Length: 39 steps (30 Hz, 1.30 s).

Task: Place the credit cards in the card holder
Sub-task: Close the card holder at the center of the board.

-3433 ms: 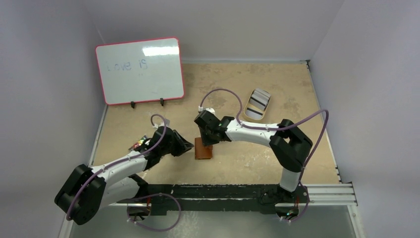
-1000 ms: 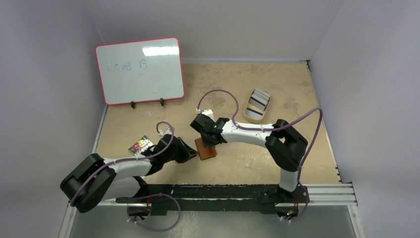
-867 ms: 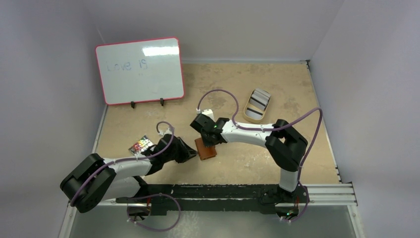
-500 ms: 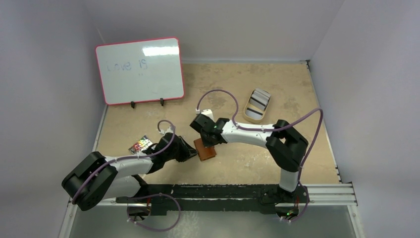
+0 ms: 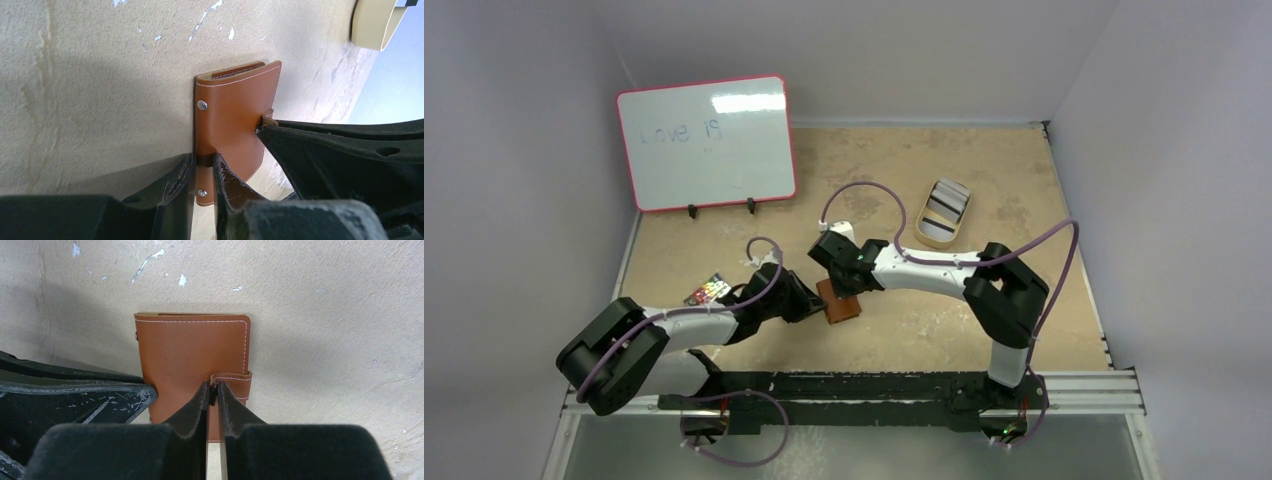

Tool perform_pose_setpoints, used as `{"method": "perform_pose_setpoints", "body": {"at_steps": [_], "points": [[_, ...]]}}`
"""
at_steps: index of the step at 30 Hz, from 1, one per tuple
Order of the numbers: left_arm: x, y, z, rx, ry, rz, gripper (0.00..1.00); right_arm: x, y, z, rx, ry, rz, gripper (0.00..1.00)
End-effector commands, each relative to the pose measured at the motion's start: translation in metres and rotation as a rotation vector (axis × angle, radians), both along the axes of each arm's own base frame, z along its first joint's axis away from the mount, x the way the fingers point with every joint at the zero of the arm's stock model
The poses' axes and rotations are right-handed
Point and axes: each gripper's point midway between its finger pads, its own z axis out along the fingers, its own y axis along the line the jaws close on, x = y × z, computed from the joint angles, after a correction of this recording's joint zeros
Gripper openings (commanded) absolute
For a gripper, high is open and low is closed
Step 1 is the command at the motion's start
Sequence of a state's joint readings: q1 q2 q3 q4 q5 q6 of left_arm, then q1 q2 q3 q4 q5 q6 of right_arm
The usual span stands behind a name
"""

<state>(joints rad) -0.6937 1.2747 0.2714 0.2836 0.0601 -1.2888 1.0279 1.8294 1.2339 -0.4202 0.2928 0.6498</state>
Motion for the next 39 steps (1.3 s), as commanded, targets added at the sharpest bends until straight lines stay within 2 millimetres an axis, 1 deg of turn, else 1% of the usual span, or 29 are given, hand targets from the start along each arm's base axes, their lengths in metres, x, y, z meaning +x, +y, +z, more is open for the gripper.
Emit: {"method": "perform_pose_setpoints", "body": {"at_steps": [1,6,9,12,15,17,21,24,30,33,36,39], "points": [[0.012,0.0,0.004,0.023,-0.042,0.003,0.18,-0.01,0.009,0.012,0.054,0.007,0.037,0.1],[0.013,0.0,0.004,0.026,-0.042,0.004,0.18,-0.012,0.008,0.007,0.031,0.017,0.05,0.14],[0.012,0.0,0.003,0.027,-0.04,0.005,0.18,-0.012,0.007,0.006,0.024,0.015,0.052,0.21],[0.012,0.0,0.003,0.028,-0.039,0.005,0.18,-0.012,0.011,0.011,0.041,0.009,0.06,0.25],[0.013,0.0,0.003,0.03,-0.041,0.004,0.18,-0.012,0.015,0.018,0.078,0.005,0.065,0.25],[0.012,0.0,0.003,0.031,-0.039,0.003,0.18,-0.018,0.019,0.019,0.105,0.027,0.084,0.24],[0.012,0.0,0.004,0.029,-0.04,0.004,0.18,-0.02,0.021,0.02,0.119,0.034,0.103,0.22],[0.012,0.0,0.005,0.028,-0.043,0.002,0.18,-0.02,0.022,0.026,0.139,0.028,0.104,0.22],[0.014,0.0,0.012,0.027,-0.057,0.002,0.18,-0.012,0.019,0.05,0.182,-0.029,0.073,0.25],[0.014,0.0,0.013,0.029,-0.059,0.003,0.18,-0.005,0.014,0.055,0.214,-0.04,0.053,0.25],[0.014,0.001,0.014,0.031,-0.061,0.005,0.18,0.004,0.006,0.055,0.248,-0.041,0.033,0.25],[0.014,0.002,0.015,0.033,-0.063,0.004,0.18,0.011,0.002,0.049,0.289,-0.018,0.035,0.24]]}}
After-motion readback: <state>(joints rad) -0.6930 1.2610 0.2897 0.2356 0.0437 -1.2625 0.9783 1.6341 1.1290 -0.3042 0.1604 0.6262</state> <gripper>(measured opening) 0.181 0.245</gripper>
